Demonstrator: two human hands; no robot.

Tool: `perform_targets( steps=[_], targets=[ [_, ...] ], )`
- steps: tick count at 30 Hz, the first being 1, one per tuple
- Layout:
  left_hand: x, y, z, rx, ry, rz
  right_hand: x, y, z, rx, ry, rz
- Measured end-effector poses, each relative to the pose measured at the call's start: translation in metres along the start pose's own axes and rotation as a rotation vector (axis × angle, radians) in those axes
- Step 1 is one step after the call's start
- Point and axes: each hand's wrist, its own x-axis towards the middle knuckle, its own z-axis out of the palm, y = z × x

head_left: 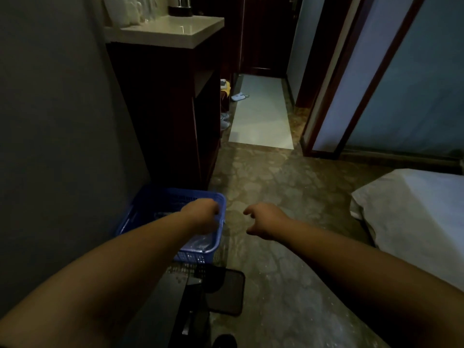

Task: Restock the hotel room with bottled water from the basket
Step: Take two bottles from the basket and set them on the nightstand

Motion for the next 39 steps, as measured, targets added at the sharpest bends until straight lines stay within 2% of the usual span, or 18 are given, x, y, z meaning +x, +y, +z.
perform_targets(
  steps=[8, 15, 20, 31, 39],
  targets=[
    [0.066, -0.044, -0.026, -0.093, 0.032, -0.036, 0.089, -0.007, -0.025, 0.001, -0.003, -0.065],
    [0.123, -0.055, -0.033, -0.177, 0.059, -0.11, 0.149, 0.017, -0.043, 0.054, 0.001, -0.07],
    [0.178, -0.046, -0.044, -0.165, 0.094, -0.191, 0.205, 0.043, -0.062, 0.025, -0.029, -0.156],
    [0.301, 0.006, -0.079, -0.276, 0.126, -0.357, 0.322, 0.118, -0.137, -0.205, -0.077, -0.395],
    [0.333, 0.008, -0.081, -0.32, 0.1, -0.481, 0.379, 0.138, -0.158, -0.266, -0.151, -0.529]
  ],
)
